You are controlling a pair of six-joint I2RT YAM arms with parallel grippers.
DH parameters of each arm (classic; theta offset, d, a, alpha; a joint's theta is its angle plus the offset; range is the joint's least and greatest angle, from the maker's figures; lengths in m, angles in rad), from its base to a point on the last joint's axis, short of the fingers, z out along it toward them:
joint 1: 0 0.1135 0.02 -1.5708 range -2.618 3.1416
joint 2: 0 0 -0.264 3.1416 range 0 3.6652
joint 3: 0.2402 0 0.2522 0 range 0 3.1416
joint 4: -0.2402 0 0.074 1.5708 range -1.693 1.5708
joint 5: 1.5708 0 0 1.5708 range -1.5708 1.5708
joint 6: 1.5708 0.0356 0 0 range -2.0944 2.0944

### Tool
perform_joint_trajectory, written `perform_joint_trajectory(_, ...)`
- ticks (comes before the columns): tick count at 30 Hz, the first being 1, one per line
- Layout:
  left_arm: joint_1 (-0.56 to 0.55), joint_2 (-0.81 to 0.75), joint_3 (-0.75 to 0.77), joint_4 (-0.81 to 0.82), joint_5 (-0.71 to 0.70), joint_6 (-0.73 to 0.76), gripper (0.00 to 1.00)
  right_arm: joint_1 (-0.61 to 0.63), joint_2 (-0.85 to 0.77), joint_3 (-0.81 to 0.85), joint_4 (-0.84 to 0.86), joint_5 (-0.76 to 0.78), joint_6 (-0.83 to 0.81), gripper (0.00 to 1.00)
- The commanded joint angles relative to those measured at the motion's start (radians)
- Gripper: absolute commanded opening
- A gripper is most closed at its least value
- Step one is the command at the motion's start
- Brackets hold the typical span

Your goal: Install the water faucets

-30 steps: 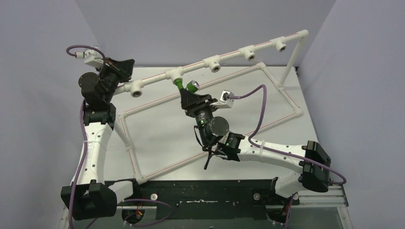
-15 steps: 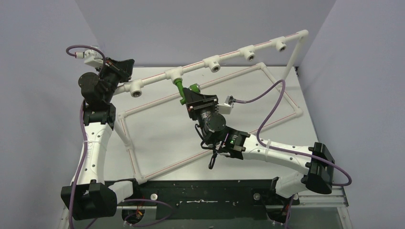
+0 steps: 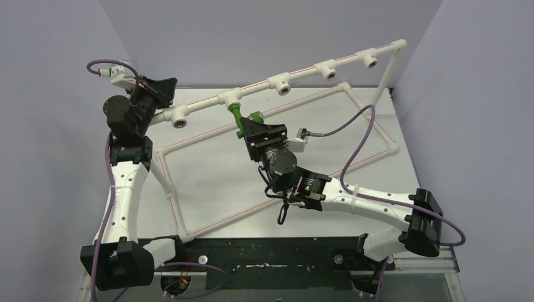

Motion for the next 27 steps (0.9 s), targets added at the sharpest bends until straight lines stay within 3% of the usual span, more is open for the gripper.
perform_joint_trajectory(1,0.023,0.132,-0.148,-0.319,0.012,-0.001,0.00,0.005,-0.039,-0.024,-0.023,-0.008,-0.040,0.57)
perform_joint_trajectory(9,0.023,0.131,-0.149,-0.322,0.009,0.000,0.00,0.019,-0.102,-0.078,0.034,-0.012,-0.161,0.79)
perform_joint_trajectory(15,0.023,0.131,-0.147,-0.325,0.005,0.004,0.00,0.018,-0.163,-0.083,0.031,-0.076,-0.360,0.80)
perform_joint_trajectory(20,0.023,0.127,-0.147,-0.326,0.001,0.006,0.00,0.012,-0.185,-0.001,-0.096,-0.141,-0.617,0.80)
perform_joint_trajectory(27,0.023,0.125,-0.146,-0.328,0.000,0.006,0.00,-0.039,-0.243,0.012,-0.075,-0.352,-1.063,0.80)
